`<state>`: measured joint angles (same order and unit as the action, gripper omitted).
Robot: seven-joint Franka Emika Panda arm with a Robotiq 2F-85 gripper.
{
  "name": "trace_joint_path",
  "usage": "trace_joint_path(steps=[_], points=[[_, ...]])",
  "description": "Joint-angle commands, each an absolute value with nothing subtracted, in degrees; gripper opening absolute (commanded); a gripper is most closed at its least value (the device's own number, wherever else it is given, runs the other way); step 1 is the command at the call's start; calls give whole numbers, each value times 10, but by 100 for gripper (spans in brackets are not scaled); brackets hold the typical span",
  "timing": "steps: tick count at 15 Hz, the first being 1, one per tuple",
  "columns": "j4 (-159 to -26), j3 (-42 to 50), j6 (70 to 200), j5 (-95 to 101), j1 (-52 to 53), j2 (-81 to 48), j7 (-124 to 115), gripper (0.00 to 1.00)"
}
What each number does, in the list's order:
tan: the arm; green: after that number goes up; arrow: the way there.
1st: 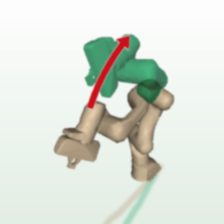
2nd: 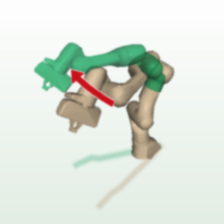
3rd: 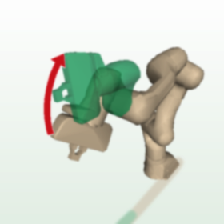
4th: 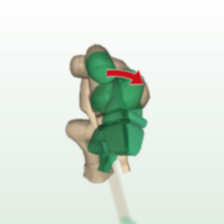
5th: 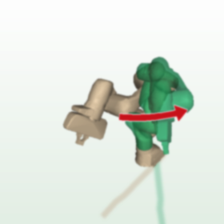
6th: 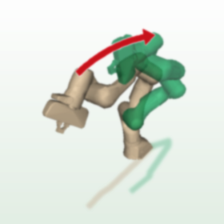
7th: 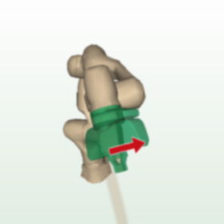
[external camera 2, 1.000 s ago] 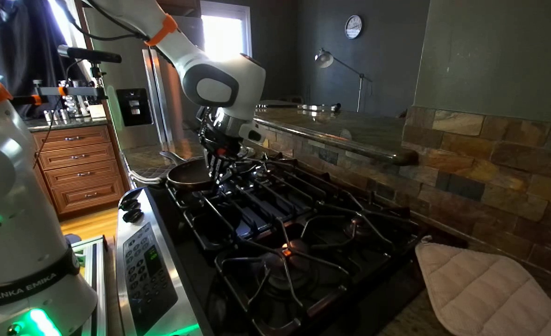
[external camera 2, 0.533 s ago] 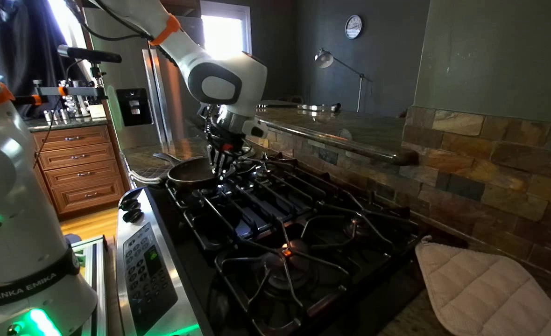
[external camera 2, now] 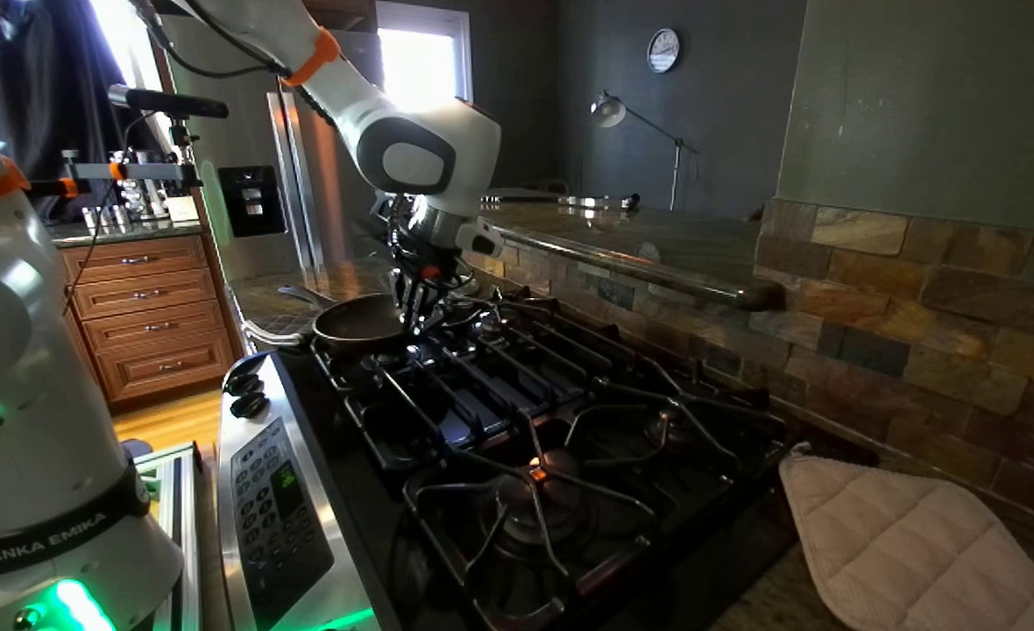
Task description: Move the pan on the stove
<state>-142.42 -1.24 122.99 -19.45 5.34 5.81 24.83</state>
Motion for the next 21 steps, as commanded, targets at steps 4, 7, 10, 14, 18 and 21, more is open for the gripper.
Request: trace_joint_path(steps=[4,7,10,14,18,21], points=[[-1424,-14,1229,-194,52,58,248,14],[-1424,-14,1229,-194,52,58,248,14],[-1424,-14,1229,-194,52,58,248,14],[-1424,-14,1229,-194,52,58,248,4],[-1419,-17,1230,-211,57,53,257,4],[-1417,-19,1231,-217,58,48,255,4]])
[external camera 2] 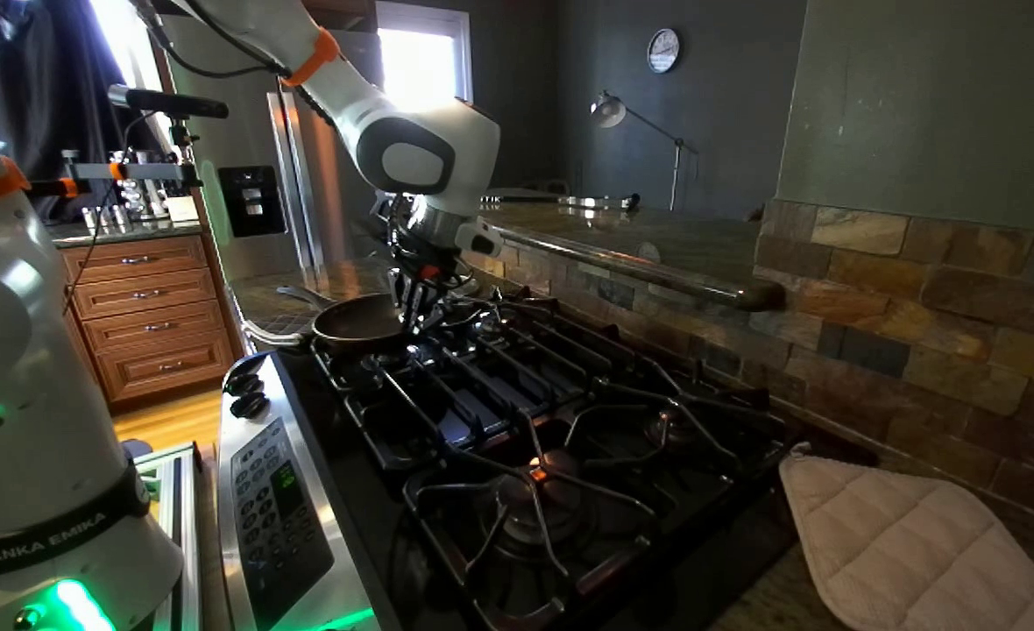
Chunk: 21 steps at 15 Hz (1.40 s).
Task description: Move the pan on the stove
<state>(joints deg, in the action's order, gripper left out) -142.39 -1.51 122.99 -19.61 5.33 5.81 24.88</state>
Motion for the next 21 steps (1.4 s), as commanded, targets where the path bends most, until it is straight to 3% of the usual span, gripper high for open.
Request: trace_joint_path(steps=[1,10,11,13,19,21], points=[[-1416,-21,1230,-221,59,45,255,4],[-1397,-32,1236,-252,58,16,235,4],[-1394,-33,1235,-246,57,12,225,39],[-1388,-35,1232,-243,56,8,216,45],[-1383,-38,1227,-237,55,19,208,91],[-1384,-37,1221,-230,54,29,209,100]])
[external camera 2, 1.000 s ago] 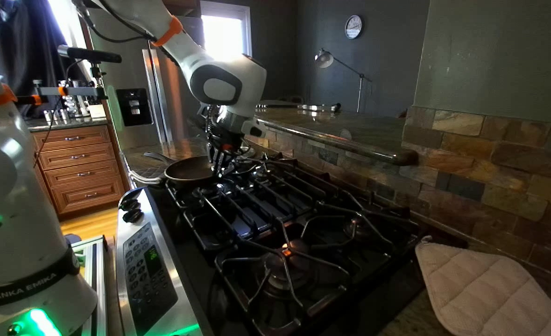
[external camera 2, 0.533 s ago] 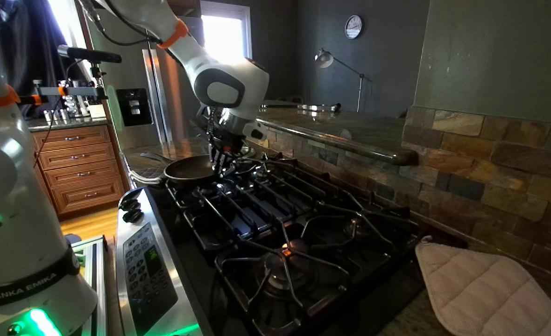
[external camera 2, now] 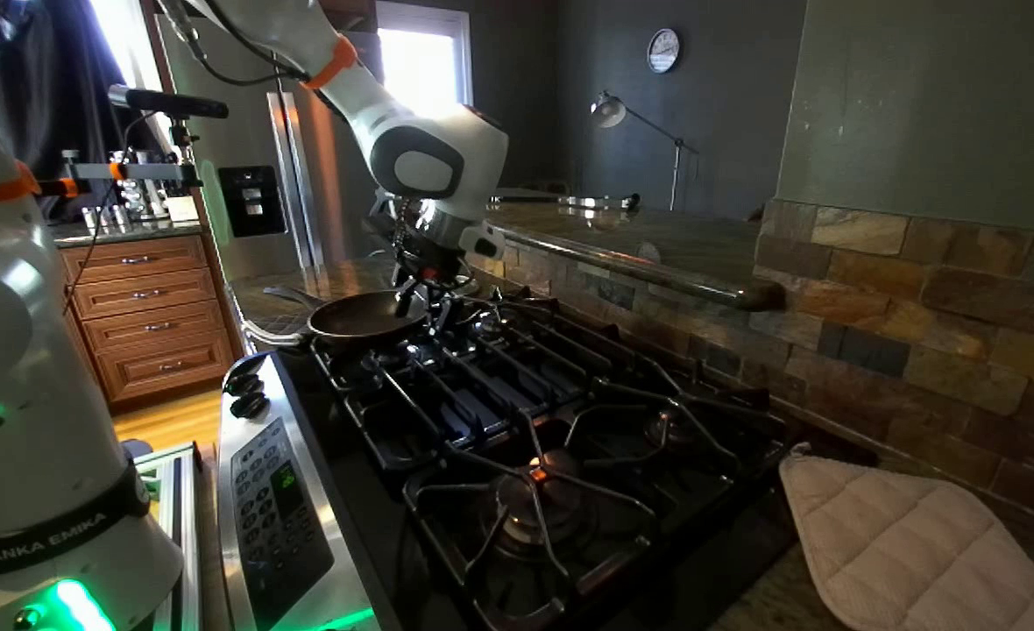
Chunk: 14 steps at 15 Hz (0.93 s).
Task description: Move the pan on the stove
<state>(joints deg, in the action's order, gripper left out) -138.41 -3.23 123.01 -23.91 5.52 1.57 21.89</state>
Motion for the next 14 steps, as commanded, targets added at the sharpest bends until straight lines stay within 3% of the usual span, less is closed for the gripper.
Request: trace_joint_path(steps=[1,14], points=[[-1386,-37,1216,-219,54,37,209,100],[-1370,-22,1117,-148,44,199,110,100]])
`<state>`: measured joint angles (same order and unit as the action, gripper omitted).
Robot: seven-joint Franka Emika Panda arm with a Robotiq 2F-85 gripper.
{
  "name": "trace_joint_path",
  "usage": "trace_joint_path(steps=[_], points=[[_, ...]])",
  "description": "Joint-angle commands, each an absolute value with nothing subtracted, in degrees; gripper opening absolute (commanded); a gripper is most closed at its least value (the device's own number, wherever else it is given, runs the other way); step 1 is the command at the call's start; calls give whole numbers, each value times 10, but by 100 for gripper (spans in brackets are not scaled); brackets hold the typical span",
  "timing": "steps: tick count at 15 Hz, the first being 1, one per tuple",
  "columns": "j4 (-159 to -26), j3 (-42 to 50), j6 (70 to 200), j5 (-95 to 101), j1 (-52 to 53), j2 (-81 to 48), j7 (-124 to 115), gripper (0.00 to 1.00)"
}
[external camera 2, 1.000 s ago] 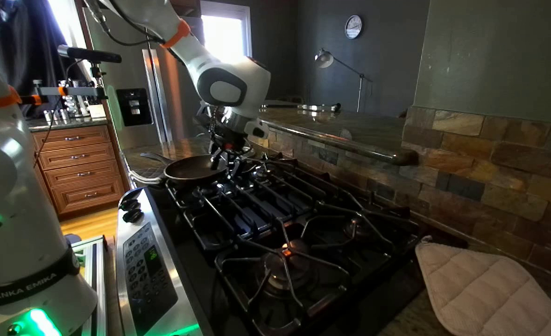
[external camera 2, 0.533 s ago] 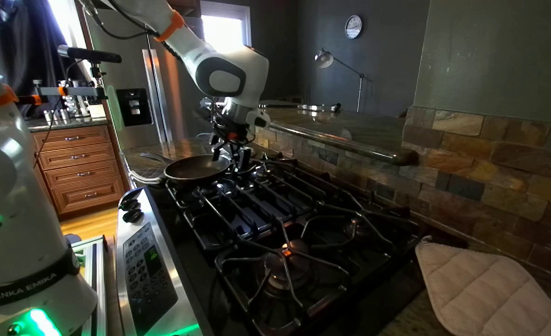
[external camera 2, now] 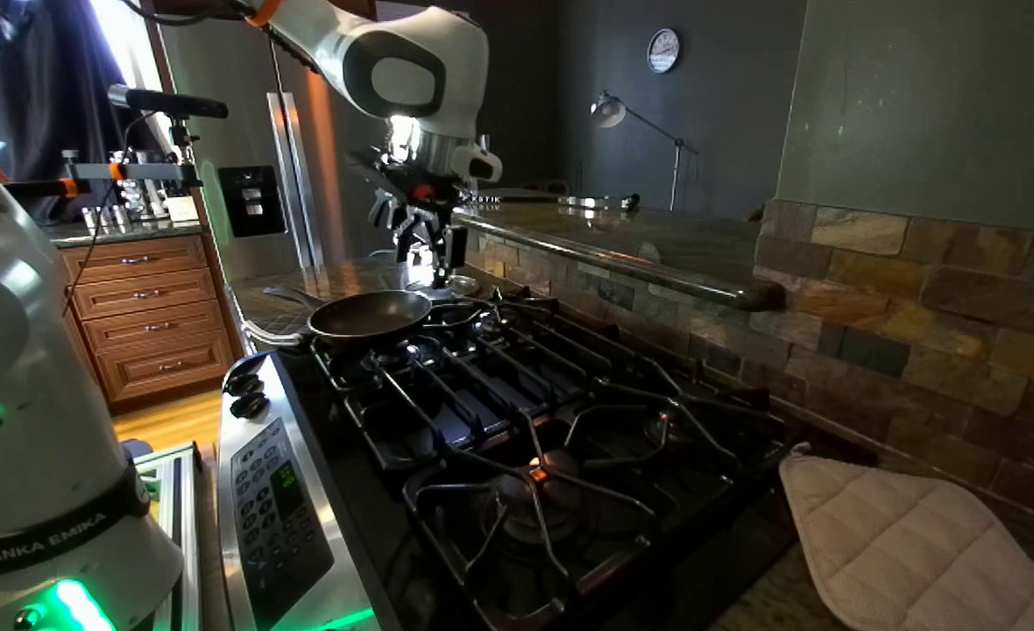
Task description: Move the pan on the stove
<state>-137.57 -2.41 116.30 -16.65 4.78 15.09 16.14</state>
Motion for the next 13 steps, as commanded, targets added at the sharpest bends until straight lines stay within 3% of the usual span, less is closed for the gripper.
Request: trace_joint_path(steps=[1,13], points=[[-1363,-22,1103,-144,44,214,97,100],[-1317,-24,1052,-118,45,258,36,100]])
